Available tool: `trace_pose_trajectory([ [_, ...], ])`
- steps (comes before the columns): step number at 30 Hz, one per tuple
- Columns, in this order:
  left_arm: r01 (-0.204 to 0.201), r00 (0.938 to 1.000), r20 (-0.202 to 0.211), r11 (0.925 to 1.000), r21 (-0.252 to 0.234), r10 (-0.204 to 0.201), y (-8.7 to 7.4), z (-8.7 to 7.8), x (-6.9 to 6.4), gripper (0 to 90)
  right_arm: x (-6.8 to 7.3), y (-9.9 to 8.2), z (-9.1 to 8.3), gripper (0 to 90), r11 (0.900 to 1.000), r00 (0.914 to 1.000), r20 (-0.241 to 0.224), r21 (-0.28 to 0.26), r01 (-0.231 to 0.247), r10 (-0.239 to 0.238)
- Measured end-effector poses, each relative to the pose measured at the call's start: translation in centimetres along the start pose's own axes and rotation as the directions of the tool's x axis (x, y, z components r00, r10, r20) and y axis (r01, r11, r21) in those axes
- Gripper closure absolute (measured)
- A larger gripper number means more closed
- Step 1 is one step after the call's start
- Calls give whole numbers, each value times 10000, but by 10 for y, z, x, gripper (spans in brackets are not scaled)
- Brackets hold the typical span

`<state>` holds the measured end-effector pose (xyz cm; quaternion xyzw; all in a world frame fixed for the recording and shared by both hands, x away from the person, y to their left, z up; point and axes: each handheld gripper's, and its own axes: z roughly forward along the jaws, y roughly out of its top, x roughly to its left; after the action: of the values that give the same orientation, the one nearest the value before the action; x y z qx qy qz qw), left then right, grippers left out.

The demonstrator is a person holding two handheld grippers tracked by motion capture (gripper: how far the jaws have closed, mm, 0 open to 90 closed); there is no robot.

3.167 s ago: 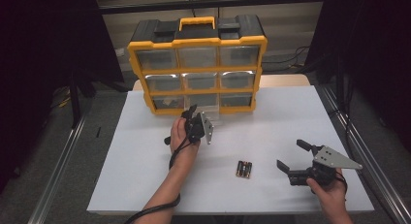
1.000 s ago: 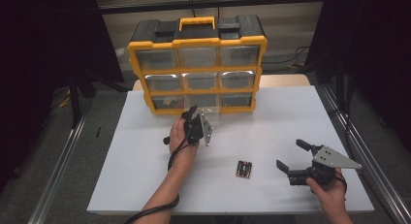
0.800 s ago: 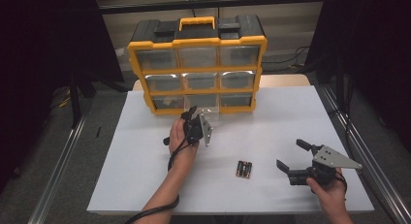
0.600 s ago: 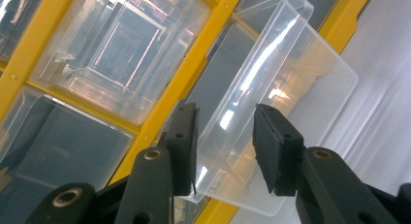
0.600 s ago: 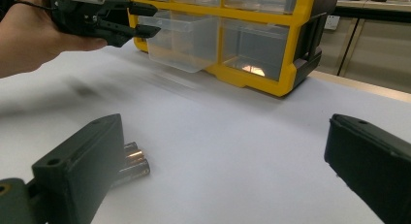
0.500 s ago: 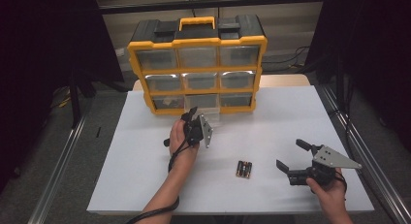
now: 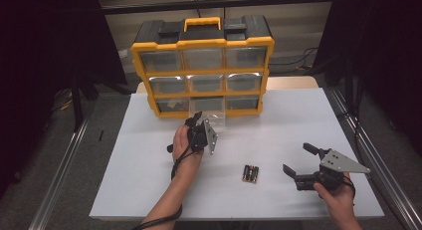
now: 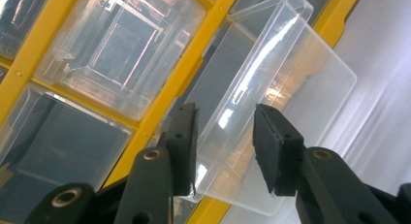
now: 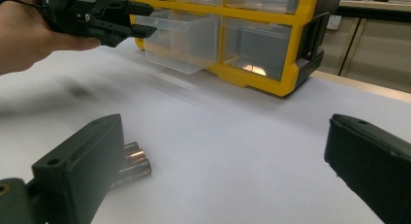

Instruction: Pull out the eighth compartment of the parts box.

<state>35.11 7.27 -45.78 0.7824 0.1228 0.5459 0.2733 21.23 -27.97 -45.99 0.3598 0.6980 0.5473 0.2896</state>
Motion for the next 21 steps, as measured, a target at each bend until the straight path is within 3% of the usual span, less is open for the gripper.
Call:
trace_pose_trajectory([
  [11,75,10000,-12,10000,-36,-75,-1,-2,0,609,0,0,0,5,10000,10000,-3,13,-25,25],
  [12,326,9995,5,9994,-139,-326,-2,-1,-1,604,0,0,1,5,10000,10000,-12,8,-13,13],
  [17,353,9994,-25,9993,-109,-353,-2,-2,-1,598,1,0,1,5,10000,10000,-38,7,-12,12],
  [18,640,9980,13,9979,-96,-639,-2,-2,-2,593,1,0,1,5,10000,10000,-37,9,-16,16],
  [21,801,9968,6,9967,-131,-801,-3,-2,0,572,1,0,1,5,10000,10000,-46,5,-15,15],
])
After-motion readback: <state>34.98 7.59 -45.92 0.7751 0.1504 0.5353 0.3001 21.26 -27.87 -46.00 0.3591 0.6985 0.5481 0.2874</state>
